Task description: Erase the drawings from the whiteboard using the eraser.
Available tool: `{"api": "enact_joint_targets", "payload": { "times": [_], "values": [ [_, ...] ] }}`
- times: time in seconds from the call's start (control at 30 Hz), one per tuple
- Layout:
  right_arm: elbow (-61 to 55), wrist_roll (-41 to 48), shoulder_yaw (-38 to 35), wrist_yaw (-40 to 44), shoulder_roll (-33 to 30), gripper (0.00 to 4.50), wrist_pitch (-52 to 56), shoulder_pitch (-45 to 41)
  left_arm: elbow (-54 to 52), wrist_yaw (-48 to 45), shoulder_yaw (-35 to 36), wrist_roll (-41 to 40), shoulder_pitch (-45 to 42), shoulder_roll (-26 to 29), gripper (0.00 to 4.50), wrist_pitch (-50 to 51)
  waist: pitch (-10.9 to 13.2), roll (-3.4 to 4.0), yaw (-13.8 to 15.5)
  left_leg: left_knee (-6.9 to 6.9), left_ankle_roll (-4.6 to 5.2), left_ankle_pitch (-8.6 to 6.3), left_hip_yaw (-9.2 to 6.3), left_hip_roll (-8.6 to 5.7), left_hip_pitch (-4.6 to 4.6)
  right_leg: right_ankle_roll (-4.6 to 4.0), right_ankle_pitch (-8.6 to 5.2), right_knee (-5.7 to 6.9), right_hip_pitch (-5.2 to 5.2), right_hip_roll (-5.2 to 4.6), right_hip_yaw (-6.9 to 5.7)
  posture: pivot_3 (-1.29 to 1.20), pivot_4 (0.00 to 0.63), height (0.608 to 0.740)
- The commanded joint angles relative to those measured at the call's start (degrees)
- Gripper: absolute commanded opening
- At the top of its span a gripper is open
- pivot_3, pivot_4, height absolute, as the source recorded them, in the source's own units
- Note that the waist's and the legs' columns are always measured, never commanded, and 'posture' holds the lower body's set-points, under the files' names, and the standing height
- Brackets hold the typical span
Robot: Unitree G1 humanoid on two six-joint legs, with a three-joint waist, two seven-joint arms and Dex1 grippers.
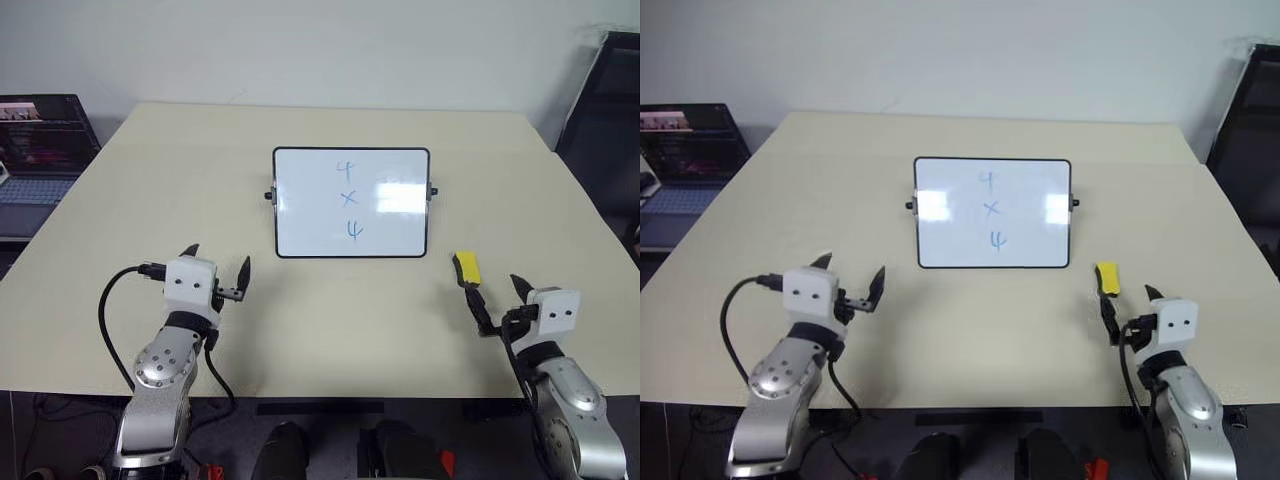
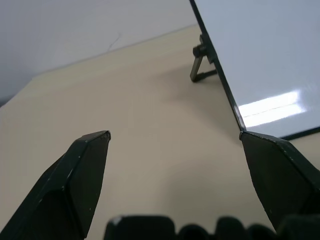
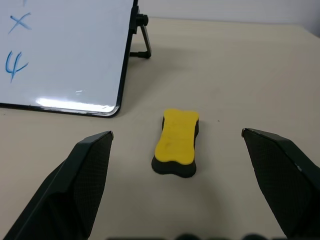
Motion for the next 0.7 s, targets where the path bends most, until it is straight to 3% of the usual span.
{"api": "enact_joint_targets", "payload": {
  "times": [0.03, 0.33, 0.57, 0.7],
  "values": [
    [-2.5, -1.2, -0.3, -1.9, -0.4, 4.47, 2.0, 0.3, -1.9, 1.4, -0.5, 0.9, 1.1, -1.1, 4.5, -0.5, 0.0, -0.01, 0.0, 0.02, 0.0, 0.0, 0.0, 0.0, 0.04, 0.01, 0.0, -0.01, 0.06, 0.0, 0.0, 0.0, 0.15, 0.74],
    [-13.0, 0.0, -1.1, -3.9, -1.3, 4.47, 11.0, 1.5, -1.6, -1.6, 2.8, -1.6, 2.4, 1.4, 4.5, -1.9, 0.0, 0.0, 0.0, -0.02, 0.0, 0.0, -0.02, 0.03, 0.05, -0.05, -0.04, -0.01, 0.04, 0.01, -0.02, 0.0, 0.15, 0.74],
    [-16.0, 1.4, 2.2, -7.4, 2.6, 4.47, 14.5, -4.9, -1.4, -22.2, 2.5, -13.5, -0.2, 12.2, 4.5, -5.2, 0.0, 0.03, -0.1, -0.05, 0.0, 0.0, 0.01, 0.07, 0.04, -0.09, -0.06, 0.0, -0.02, 0.03, -0.04, 0.0, 0.15, 0.74],
    [-17.8, 3.8, 1.6, -9.9, 2.7, 4.47, 24.0, -9.9, 3.8, -33.3, -1.3, -16.7, -10.3, 19.1, 4.5, -2.7, 0.0, 0.02, 0.3, -0.02, 0.0, 0.0, 0.0, 0.0, -0.02, -0.08, -0.06, -0.02, -0.05, 0.02, -0.05, 0.0, 0.15, 0.74]
  ]
}}
